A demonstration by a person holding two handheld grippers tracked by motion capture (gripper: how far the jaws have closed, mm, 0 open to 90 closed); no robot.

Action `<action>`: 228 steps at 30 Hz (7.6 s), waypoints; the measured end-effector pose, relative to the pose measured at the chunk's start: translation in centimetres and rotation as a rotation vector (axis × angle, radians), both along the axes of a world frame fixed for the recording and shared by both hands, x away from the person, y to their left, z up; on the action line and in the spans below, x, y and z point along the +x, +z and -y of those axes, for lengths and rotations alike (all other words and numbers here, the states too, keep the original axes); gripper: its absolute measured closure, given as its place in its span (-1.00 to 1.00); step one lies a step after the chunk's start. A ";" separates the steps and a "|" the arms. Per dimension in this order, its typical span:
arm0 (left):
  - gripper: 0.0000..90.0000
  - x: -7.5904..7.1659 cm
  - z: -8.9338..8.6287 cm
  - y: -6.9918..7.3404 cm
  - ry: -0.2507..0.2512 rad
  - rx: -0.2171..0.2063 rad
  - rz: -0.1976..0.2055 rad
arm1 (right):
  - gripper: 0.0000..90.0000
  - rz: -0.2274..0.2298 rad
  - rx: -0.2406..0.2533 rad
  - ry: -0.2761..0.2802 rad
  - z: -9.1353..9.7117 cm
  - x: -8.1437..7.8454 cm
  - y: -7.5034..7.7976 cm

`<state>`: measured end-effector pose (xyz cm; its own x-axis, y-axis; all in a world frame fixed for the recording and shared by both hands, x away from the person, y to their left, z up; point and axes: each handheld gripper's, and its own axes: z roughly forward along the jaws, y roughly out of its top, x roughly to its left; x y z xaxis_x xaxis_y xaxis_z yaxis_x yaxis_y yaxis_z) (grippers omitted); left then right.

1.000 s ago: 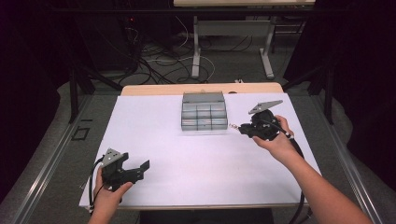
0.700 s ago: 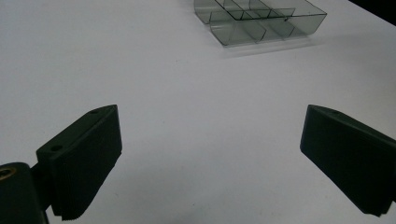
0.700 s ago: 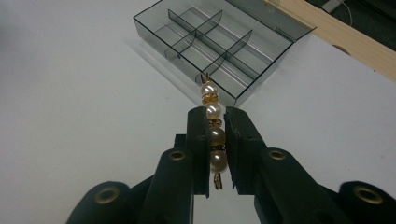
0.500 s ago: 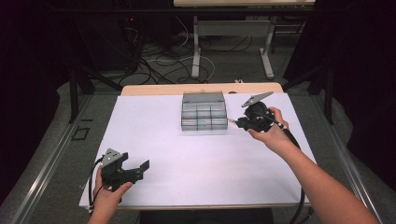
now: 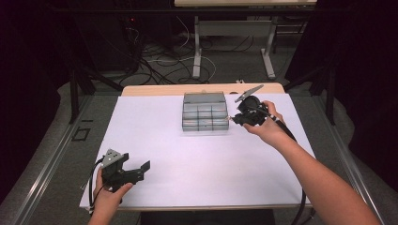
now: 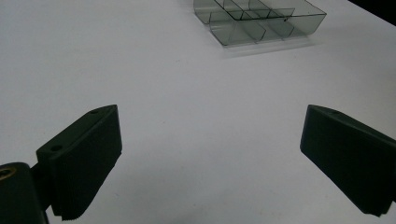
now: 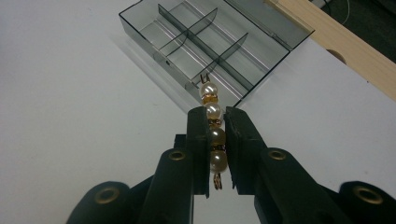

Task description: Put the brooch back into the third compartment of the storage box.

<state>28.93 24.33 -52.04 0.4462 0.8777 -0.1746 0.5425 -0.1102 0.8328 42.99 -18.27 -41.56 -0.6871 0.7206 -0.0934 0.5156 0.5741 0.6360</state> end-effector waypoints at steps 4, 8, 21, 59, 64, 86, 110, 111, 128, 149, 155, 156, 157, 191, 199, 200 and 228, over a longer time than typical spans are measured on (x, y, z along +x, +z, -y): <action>-0.88 0.0 0.0 0.0 0.000 0.000 0.000 | 0.79 0.000 -0.014 -0.010 -0.2 0.8 -0.2; -0.88 0.0 -0.1 0.0 -0.001 0.002 0.004 | 0.79 -0.018 -0.021 -0.024 -0.3 1.7 -0.5; -0.88 0.1 -0.1 0.0 -0.003 -0.001 0.001 | 0.79 -0.061 0.029 -0.086 -0.5 3.9 -1.3; -0.88 0.1 -0.2 -0.1 -0.009 -0.009 -0.005 | 0.79 -0.175 0.234 -0.248 -0.3 9.1 -4.4; -0.88 0.2 -0.1 -0.1 -0.011 -0.007 -0.005 | 0.79 -0.156 0.232 -0.239 -0.7 9.4 -4.9; -0.87 0.0 -0.2 -0.1 0.012 -0.023 -0.005 | 0.79 -0.107 0.221 -0.229 -1.1 11.1 -6.9; -0.87 -0.7 -0.7 -0.2 0.045 -0.026 -0.011 | 0.79 -0.097 0.207 -0.192 -1.9 12.0 -8.3; -0.87 -0.7 -0.7 -0.2 0.047 -0.024 -0.008 | 0.79 -0.097 0.207 -0.196 -1.9 12.0 -8.4; -0.87 -2.0 -1.5 -0.3 0.090 -0.024 -0.013 | 0.79 -0.105 0.197 -0.188 -2.0 12.6 -9.3; -0.86 -2.5 -1.9 -0.3 0.102 -0.012 -0.017 | 0.74 -0.078 0.164 -0.172 -2.2 13.0 -9.8; -0.86 -2.5 -1.9 -0.3 0.099 -0.010 -0.017 | 0.67 -0.058 0.179 -0.178 -2.1 13.0 -9.7; -0.86 -2.5 -1.8 -0.3 0.103 -0.019 -0.019 | 0.67 -0.057 0.178 -0.178 -2.0 13.0 -9.7; -0.86 -2.5 -1.8 -0.4 0.103 -0.021 -0.016 | 0.65 -0.059 0.179 -0.181 -2.1 12.9 -9.7; -0.85 -1.5 -0.4 -0.5 0.042 -0.005 -0.024 | -0.08 -0.096 0.235 -0.111 -4.6 8.5 -6.6; -0.85 -1.1 -0.2 -0.5 0.029 -0.006 -0.013 | -0.46 -0.107 0.242 -0.149 -5.4 6.9 -5.5; -0.85 -1.0 -0.2 -0.5 0.029 -0.009 -0.015 | -0.51 -0.104 0.232 -0.157 -5.5 6.7 -5.4; -0.84 -0.5 0.8 -0.5 -0.031 0.016 -0.018 | -1.00 -0.052 0.308 -0.104 -5.1 -1.0 -3.3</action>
